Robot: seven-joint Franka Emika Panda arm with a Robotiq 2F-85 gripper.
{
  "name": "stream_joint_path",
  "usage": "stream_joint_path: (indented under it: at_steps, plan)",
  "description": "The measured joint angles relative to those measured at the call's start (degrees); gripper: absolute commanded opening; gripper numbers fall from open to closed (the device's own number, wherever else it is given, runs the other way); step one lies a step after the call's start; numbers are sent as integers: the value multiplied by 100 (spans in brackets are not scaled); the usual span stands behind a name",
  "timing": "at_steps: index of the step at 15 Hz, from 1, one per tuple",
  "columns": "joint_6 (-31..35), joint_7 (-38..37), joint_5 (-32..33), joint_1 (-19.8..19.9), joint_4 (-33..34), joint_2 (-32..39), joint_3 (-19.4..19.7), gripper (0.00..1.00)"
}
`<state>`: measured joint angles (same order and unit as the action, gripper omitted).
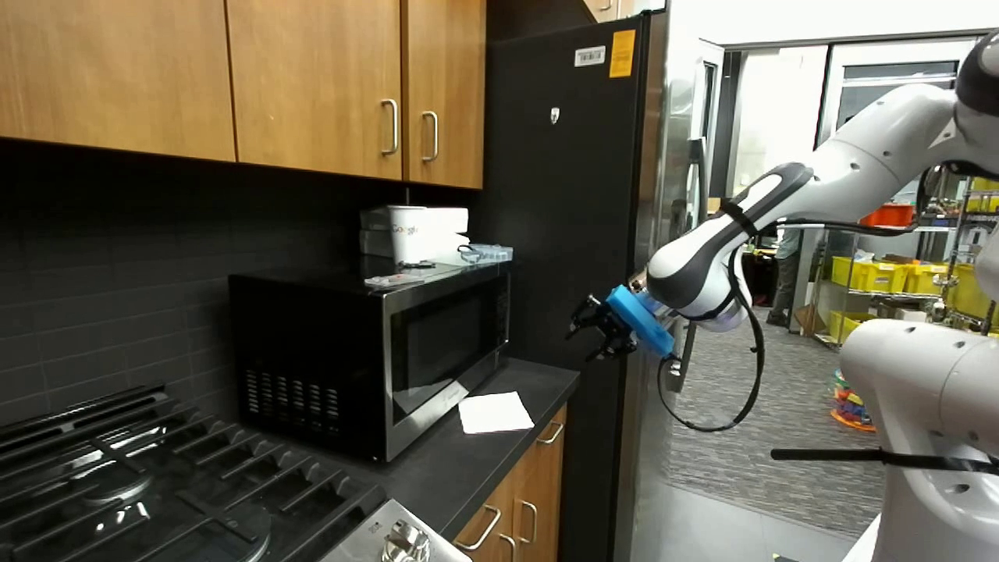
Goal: Move the paper towel to the right
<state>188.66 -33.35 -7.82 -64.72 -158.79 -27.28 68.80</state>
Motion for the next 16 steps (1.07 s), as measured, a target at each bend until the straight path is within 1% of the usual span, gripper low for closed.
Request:
stream_joint_path:
  at_steps: [2, 4, 5, 6, 10, 12, 16]
  plan:
    - [187, 170, 108, -406, 2, -201, 610, 17]
    - [359, 299, 265, -756, 26, -410, 1122, 2]
    - [435, 357, 347, -910, 57, -517, 1340, 0]
    - [511, 505, 290, -1045, 92, -628, 1495, 0]
    - [824, 1096, 171, -1461, 311, -1089, 1901, 0]
    - [949, 1277, 171, -1585, 424, -1260, 2009, 0]
    - [917, 1557, 172, -1598, 795, -1505, 2022, 0]
